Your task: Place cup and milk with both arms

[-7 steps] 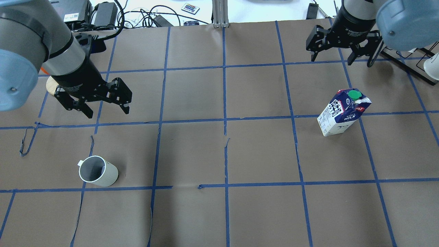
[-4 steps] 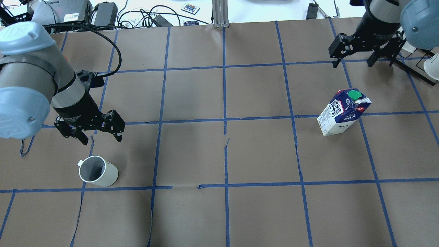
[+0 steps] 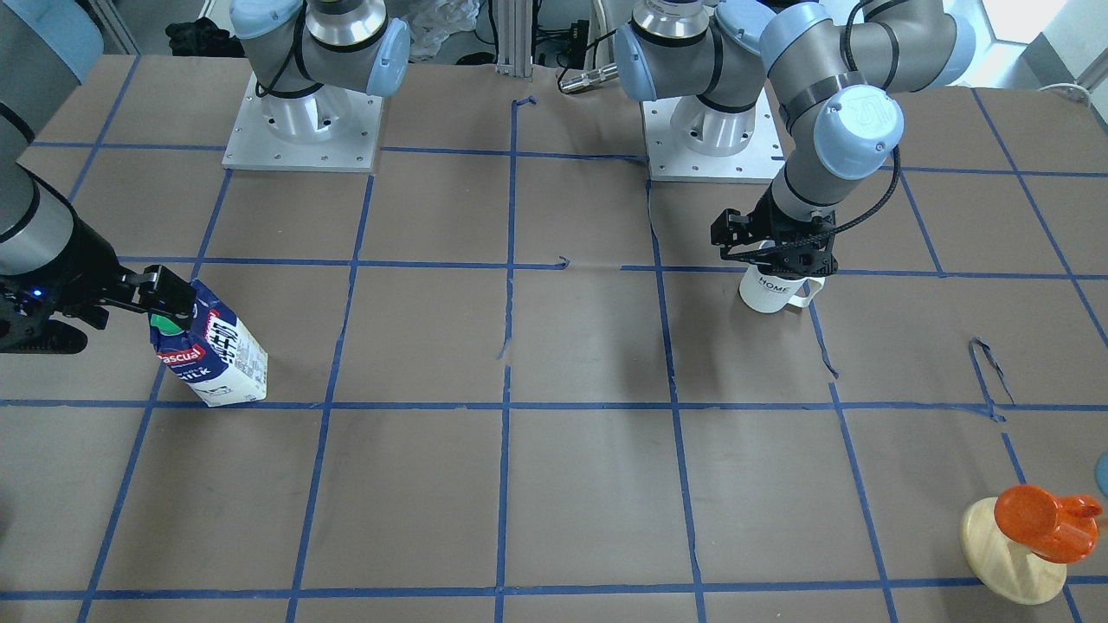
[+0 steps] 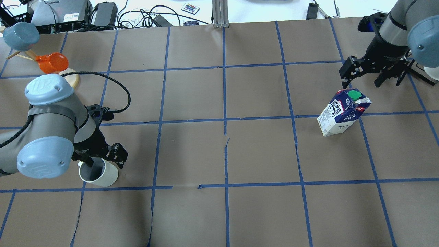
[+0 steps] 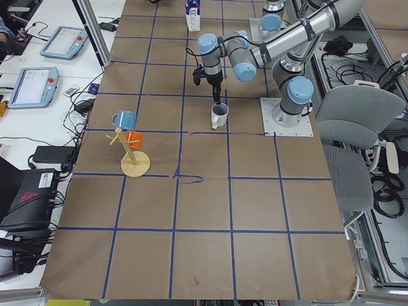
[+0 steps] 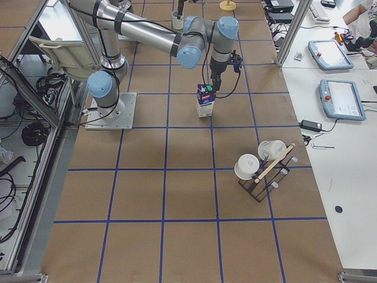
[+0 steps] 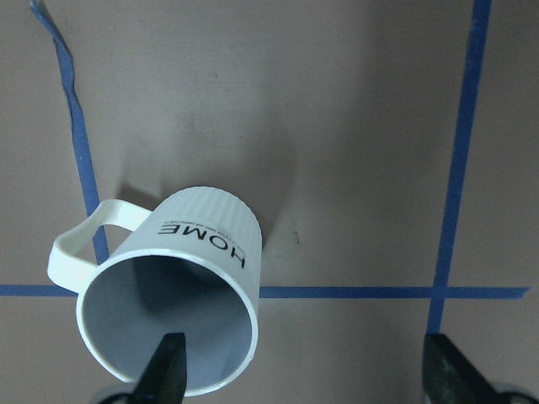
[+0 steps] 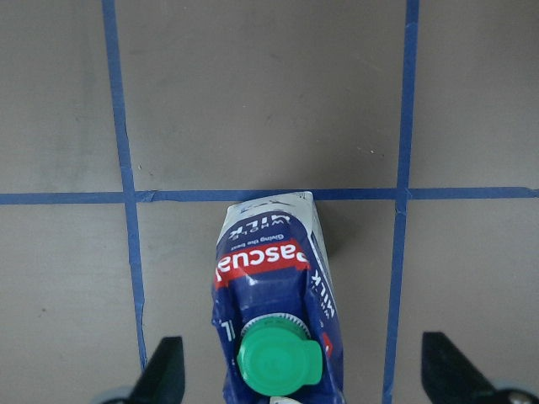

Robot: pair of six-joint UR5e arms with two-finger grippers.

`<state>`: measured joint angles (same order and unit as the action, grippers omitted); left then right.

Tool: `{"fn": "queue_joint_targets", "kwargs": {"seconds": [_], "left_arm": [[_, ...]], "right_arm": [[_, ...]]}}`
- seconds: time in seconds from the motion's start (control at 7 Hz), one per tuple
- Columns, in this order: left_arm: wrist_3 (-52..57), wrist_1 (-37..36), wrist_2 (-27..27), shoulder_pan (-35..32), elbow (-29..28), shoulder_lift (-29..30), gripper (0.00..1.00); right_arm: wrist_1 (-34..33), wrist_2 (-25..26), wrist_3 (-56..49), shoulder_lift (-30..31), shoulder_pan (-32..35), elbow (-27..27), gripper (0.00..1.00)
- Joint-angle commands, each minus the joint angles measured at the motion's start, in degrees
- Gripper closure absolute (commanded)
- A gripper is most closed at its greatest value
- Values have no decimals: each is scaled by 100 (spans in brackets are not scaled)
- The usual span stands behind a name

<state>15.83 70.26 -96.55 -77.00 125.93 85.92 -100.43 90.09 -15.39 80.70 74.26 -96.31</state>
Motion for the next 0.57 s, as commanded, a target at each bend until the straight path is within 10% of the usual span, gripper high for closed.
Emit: {"fn": "queue_joint_targets", "kwargs": {"seconds": [0.0, 0.14, 0.29, 0.43], "left_arm": [[192, -642, -74, 71, 482, 56, 5], [183, -645, -135, 80, 563, 48, 24], [183, -645, -257, 71, 546, 57, 86], [183, -645, -276, 71, 503, 65, 100]], "right_arm": [[-91, -27, -8, 7, -8, -282, 0], [-100, -27, -8, -2, 1, -362, 0], [-109, -18, -17, -2, 1, -406, 0], [-117, -35, -8, -2, 1, -415, 1]]}}
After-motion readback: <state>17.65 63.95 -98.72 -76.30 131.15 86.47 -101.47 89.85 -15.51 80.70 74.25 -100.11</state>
